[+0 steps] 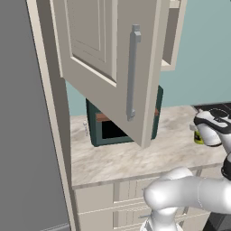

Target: Pick the sponge and spray from the cabinet and place them on the counter.

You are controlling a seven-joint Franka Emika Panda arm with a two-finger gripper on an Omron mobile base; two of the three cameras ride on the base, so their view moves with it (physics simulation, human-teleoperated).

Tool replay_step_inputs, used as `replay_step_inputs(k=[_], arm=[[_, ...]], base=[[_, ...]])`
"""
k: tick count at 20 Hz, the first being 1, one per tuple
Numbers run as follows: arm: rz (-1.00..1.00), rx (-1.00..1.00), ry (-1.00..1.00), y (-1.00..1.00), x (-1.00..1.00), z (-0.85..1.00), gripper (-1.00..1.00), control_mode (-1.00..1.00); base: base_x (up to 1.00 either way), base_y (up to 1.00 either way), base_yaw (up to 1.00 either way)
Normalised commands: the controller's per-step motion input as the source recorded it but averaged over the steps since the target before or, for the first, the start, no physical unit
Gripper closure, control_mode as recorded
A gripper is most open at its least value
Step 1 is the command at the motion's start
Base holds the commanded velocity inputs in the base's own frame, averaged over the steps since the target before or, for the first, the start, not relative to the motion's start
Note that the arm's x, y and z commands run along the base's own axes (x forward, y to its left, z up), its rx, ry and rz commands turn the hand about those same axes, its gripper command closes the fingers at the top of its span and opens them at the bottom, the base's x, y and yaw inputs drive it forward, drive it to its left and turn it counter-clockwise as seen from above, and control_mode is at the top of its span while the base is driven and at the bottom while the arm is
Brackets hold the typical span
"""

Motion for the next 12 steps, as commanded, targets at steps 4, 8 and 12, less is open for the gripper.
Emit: replay_step_inputs(k=[4, 8, 12], arm=[[0.02, 0.00, 0.02, -0.10, 0.33, -0.30, 1.00, -1.00], [0.02, 0.00, 0.01, -0.14, 0.28, -0.30, 1.00, -1.00], [0.03, 0.00, 0.00, -0.19, 0.24, -0.32, 1.00, -1.00]], base=[[0.00, 0.00, 0.00], [0.00, 0.00, 0.00], [0.00, 0.00, 0.00]])
